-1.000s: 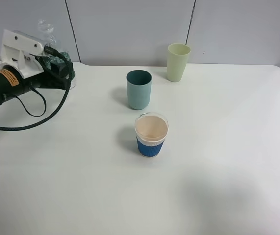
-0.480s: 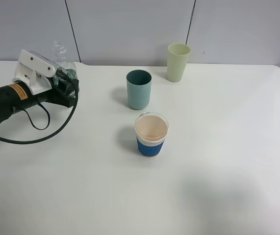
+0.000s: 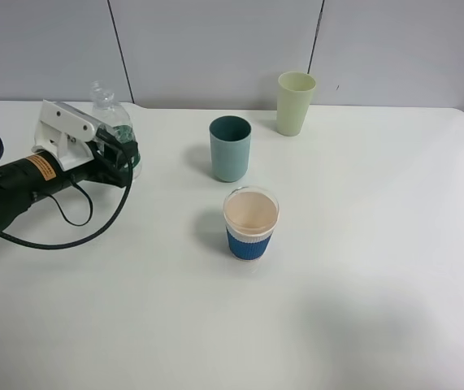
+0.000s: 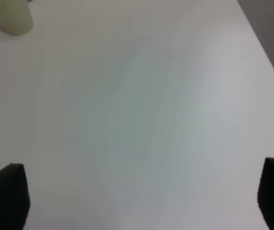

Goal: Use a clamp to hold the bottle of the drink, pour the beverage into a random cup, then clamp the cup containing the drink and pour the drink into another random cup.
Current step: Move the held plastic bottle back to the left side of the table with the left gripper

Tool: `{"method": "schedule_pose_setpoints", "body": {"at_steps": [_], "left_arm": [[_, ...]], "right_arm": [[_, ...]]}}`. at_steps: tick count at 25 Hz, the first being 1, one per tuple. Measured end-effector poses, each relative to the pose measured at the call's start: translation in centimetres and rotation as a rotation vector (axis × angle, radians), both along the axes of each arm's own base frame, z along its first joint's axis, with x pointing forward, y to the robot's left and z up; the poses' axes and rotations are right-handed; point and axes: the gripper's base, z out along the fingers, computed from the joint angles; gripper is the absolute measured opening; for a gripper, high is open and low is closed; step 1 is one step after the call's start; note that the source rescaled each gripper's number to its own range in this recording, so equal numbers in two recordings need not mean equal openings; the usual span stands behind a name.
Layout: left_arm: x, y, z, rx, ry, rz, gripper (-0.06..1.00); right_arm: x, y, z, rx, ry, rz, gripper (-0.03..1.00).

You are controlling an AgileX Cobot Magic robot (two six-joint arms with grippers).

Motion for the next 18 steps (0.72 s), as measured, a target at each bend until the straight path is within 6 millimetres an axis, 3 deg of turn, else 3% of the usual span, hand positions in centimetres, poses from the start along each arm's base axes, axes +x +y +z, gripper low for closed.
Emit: {"method": "schedule_pose_setpoints", "body": {"at_steps": [5, 18], "left_arm": [[-0.11, 0.0, -1.14, -0.003, 0.034, 0.0, 0.0], [-0.08, 0.02, -1.15, -0.012, 0.036, 0.005, 0.0]], "right_arm": [[0.0, 0.0, 0.0, 0.0, 0.0, 0.0, 1.0], [0.0, 0.0, 0.0, 0.0, 0.0, 0.0, 1.0]]}}
